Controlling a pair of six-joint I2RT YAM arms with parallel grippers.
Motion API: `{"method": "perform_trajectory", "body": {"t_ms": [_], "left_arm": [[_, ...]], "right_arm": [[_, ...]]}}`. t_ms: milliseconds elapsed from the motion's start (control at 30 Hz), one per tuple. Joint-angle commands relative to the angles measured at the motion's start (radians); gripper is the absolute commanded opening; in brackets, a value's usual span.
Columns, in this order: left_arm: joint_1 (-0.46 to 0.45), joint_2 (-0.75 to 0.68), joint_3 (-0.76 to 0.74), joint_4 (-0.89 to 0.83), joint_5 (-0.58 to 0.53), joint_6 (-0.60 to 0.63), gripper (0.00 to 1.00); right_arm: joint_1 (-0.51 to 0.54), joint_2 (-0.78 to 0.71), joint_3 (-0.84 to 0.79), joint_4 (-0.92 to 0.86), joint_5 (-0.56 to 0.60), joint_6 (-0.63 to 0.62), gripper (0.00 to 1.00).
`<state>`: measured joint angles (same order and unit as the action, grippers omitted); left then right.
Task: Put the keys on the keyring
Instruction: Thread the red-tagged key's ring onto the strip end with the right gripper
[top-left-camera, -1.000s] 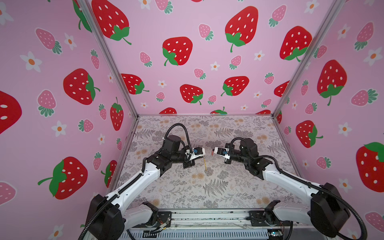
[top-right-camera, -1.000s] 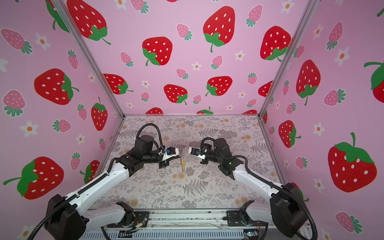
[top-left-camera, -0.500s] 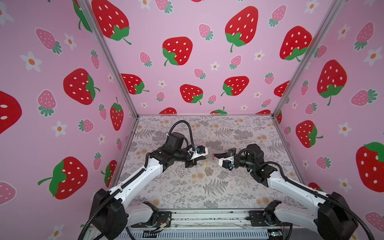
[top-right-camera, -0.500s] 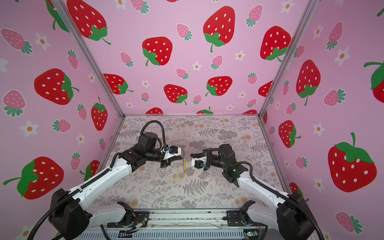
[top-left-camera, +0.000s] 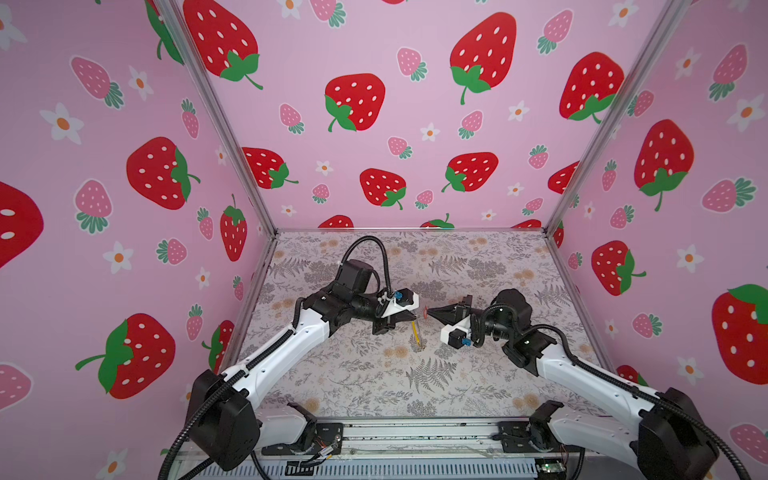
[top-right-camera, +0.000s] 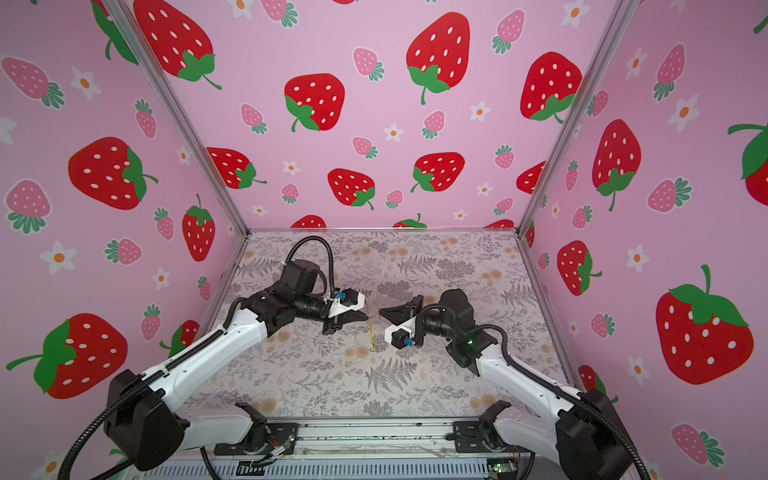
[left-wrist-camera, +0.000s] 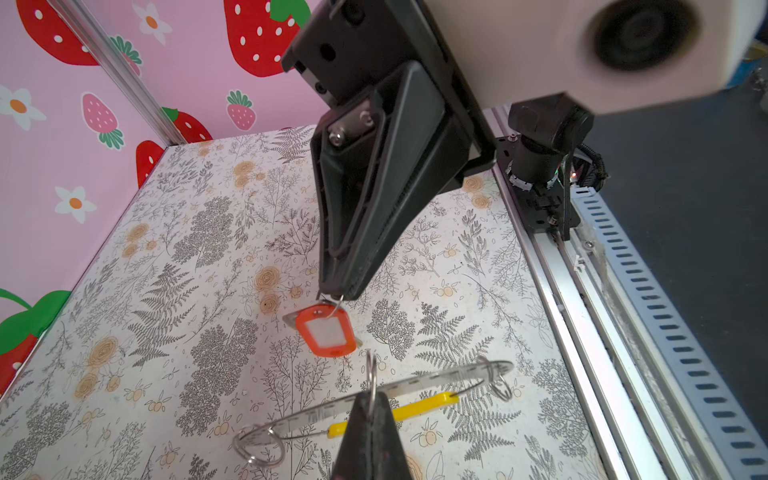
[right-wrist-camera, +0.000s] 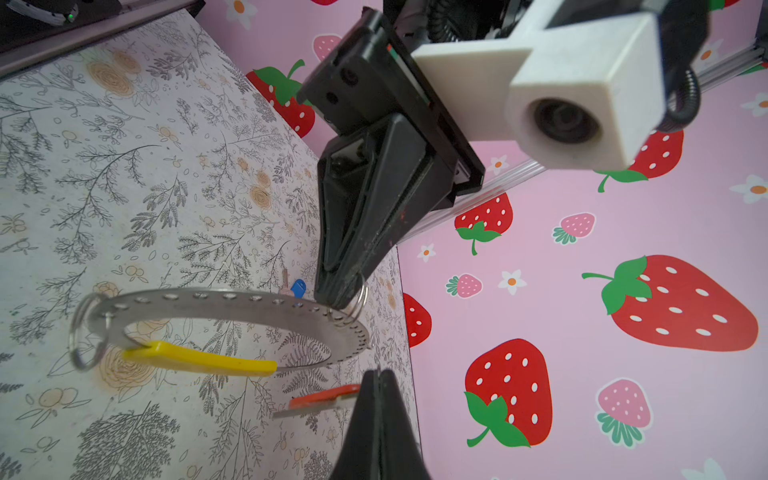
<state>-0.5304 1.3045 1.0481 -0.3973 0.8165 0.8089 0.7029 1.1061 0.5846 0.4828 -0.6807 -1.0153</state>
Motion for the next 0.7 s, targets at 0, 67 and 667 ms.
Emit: {"method": "perform_trajectory", "body": {"t_ms": [0,67,667], "left_arm": [[-0.006,0.018,0.065,-0.063,0.059,0.044,0.0],[-0.006,0.029,0.082,-0.094,0.062,0.058,0.0],[-0.023,0.1,0.163,-0.18,0.071,0.09,0.0]], "right_arm": [[0.003,0.001,0.039,-0.027,-0.069,-0.079,0.0],[0.003,0.001,0.051,-0.054,-0.072,-0.11,0.0],[0.009,0.003,0.11,-0.205,-0.069,-0.274,0.0]]}}
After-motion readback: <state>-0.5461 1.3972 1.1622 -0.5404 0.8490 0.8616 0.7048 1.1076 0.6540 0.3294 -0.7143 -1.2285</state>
